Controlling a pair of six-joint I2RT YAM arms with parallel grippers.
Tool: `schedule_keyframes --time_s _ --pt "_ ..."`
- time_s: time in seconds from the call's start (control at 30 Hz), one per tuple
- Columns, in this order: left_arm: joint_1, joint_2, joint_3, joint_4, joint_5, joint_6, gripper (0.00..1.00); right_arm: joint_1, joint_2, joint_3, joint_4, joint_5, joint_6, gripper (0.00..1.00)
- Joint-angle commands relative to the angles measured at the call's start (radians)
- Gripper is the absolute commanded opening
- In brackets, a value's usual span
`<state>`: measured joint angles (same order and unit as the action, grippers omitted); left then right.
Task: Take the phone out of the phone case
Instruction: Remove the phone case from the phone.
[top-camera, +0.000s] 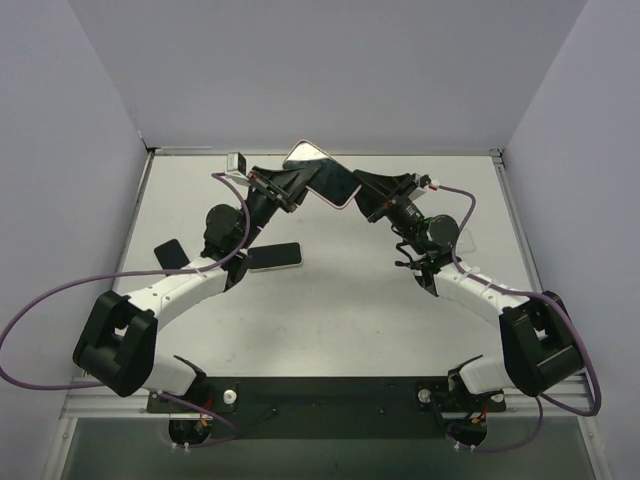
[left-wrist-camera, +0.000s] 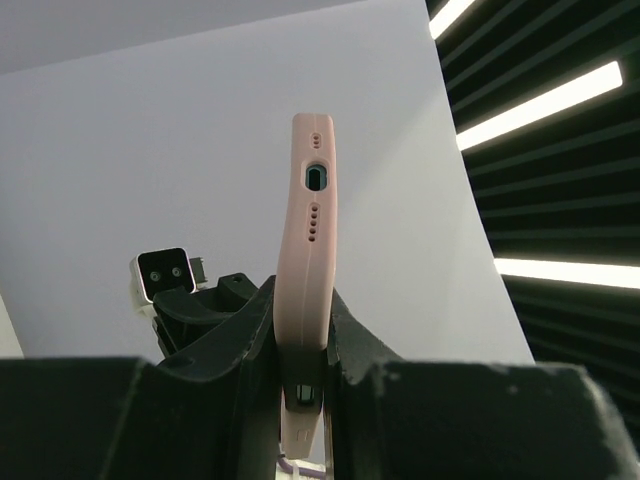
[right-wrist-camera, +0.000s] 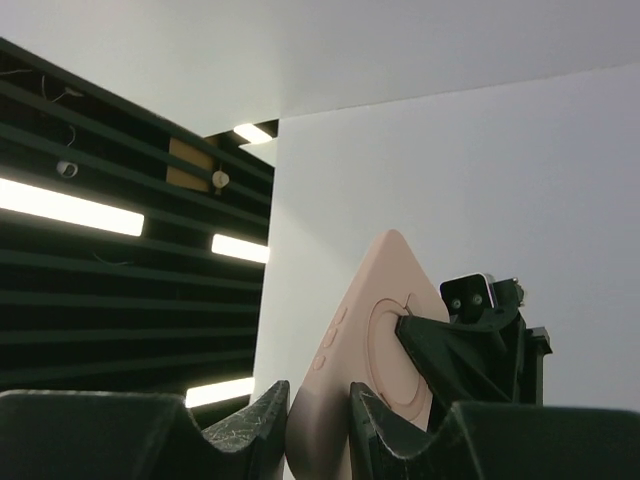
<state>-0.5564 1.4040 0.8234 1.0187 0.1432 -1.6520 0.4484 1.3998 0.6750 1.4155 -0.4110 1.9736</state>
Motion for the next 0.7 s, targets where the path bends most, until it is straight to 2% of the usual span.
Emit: schedule_keyframes --time_s 0.0,0.2,0.47,0.67 --pt "-0.048 -0.069 0.169 0.646 0.315 -0.088 0.00 -0.053 0.002 0.001 0.252 0.202 0.171 0.00" --pt "-0.050 -0.056 0.223 0.644 0.309 -0.086 0.00 -0.048 -0.021 0.006 0.252 0.301 0.183 0.00" --pt "-0.057 -0.037 0.298 0.647 0.297 -0.071 0.00 -0.011 0.042 0.155 0.250 0.372 0.205 0.00" --pt "-0.063 -0.013 0.306 0.617 0.268 -0.066 0.00 0.007 0.065 0.209 0.250 0.368 0.182 0.00"
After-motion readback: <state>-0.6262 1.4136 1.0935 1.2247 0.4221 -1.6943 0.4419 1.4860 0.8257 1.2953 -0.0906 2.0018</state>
